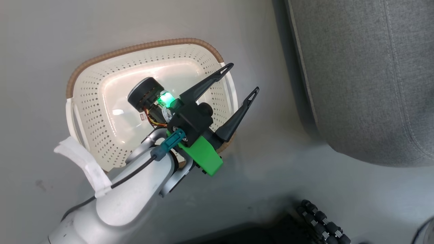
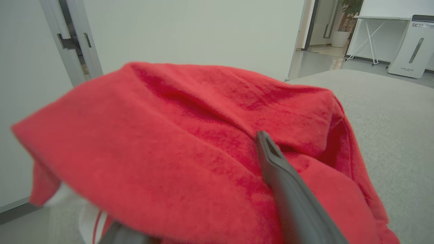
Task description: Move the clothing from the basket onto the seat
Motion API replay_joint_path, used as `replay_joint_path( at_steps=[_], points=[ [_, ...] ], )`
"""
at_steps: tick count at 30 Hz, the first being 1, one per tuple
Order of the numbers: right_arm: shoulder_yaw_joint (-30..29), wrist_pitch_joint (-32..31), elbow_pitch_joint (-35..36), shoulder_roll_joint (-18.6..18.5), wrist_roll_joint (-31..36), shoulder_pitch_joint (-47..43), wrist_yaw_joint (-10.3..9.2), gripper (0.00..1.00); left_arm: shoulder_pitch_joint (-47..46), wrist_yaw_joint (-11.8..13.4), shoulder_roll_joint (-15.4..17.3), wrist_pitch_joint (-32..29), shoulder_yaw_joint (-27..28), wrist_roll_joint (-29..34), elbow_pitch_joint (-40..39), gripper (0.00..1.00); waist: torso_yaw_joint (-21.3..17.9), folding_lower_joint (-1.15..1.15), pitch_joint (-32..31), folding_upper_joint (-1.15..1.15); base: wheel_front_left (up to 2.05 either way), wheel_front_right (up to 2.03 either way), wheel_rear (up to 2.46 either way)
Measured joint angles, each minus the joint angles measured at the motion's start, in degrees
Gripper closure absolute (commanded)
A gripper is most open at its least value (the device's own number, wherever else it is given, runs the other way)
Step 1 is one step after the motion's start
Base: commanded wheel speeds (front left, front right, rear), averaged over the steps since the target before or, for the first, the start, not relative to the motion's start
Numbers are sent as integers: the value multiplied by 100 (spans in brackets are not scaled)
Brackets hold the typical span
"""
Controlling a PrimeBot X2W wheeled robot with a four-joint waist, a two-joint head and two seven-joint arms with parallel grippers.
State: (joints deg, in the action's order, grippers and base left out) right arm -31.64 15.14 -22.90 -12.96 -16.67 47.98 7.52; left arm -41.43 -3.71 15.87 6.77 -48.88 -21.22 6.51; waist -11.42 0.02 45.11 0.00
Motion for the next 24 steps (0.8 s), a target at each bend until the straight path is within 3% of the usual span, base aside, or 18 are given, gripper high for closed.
replay_joint_path(
  at_steps=[3, 8, 13, 15, 24],
  points=[
    [190, -1, 291, 135, 18, -689, 0, 0, 99, 90, -63, 246, 70, -52, 87, 0, 45, -1, -133, 0, 0, 0, 0],
    [962, 0, 1114, 288, 486, -1870, 1, 0, 485, 325, -142, 591, 310, -322, 352, 0, 81, -1, -496, 0, 0, 0, 0],
    [1726, 0, 1452, 557, 723, -3021, 1, 0, 1097, 510, -321, 801, 653, -526, 660, 0, 96, -2, -1094, 0, 0, 0, 0],
    [2056, -1, 1489, 647, 722, -3324, 1, 0, 1377, 709, -423, 811, 998, -499, 581, 0, 115, -2, -1352, 0, 0, 0, 0],
    [3597, 0, 1418, 746, 829, -4158, 0, 0, 3155, 1020, -1000, 828, 2814, 461, -208, 0, 410, -2, -2599, 0, 0, 0, 0]
  ],
)
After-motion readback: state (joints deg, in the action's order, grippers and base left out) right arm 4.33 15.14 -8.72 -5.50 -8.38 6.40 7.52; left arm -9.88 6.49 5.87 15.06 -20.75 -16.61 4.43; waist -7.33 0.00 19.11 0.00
